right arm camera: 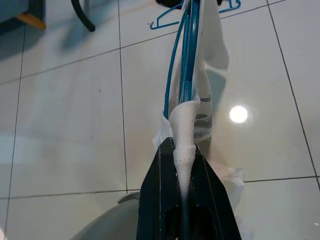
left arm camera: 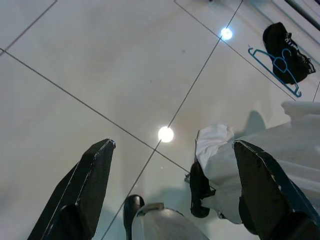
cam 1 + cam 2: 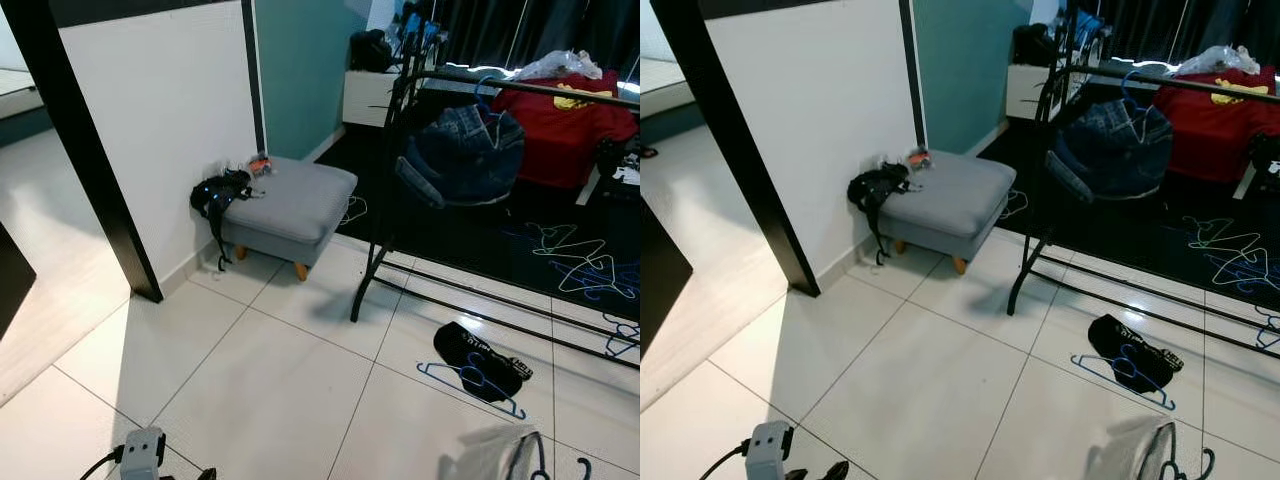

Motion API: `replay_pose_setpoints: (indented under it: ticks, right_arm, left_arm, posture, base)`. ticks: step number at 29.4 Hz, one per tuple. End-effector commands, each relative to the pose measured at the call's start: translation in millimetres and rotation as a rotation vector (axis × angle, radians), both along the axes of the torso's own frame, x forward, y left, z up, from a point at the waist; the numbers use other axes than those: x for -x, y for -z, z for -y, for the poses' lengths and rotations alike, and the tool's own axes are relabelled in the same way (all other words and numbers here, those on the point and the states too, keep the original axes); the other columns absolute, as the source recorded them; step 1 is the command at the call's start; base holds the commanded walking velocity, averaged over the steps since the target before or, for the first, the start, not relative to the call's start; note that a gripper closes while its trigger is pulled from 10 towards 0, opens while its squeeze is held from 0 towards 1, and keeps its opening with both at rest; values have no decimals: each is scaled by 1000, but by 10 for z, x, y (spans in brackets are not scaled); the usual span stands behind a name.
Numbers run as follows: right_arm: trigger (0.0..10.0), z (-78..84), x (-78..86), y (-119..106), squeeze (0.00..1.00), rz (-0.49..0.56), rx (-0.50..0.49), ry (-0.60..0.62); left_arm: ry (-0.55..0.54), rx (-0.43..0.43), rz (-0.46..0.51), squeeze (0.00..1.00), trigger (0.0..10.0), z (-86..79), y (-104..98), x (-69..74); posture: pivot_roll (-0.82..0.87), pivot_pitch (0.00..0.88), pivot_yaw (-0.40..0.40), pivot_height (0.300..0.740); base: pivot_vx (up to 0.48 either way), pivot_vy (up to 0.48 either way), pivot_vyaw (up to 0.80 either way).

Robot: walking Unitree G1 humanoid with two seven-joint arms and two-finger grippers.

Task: Hang hanger

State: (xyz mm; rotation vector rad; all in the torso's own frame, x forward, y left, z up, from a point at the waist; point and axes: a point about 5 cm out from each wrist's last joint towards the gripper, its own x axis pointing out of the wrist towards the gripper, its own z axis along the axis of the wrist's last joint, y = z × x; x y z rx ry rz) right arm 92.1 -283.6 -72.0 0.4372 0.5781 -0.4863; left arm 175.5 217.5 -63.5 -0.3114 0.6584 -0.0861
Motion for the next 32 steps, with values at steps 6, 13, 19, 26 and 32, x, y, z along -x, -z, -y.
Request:
replay_pose_setpoints:
  ticks: [6,13,19,26,32]
  right_arm:
    - [10000,-16,16,14,0,10,1,22]
    - [10000,-54,6,32,0,13,-5,21]
    - [10000,118,136,48,0,-44,-29,61]
    - [10000,269,160,2,0,-67,-4,56]
    - [10000,342,-178,-160,0,43,95,9]
  left_arm:
    - [-2,-8,-8,0,10000,-76,4,21]
    - [-1,-4,-3,0,10000,-60,2,-5]
    - [-4,-2,8,0,10000,-38,-10,-40]
    - [30,-11,49,0,10000,-8,-55,-120]
    - [53,-75,182,0,10000,-37,-306,-500]
  posture:
    - [46,5,25,740]
    - [47,3,27,740]
    - [49,5,24,740]
    - [22,0,21,740]
    - [6,0,30,740]
  base:
    - [0,0,0]
    - [0,0,0]
    - [0,0,0]
    - [0,0,-457]
    - [0,0,-458]
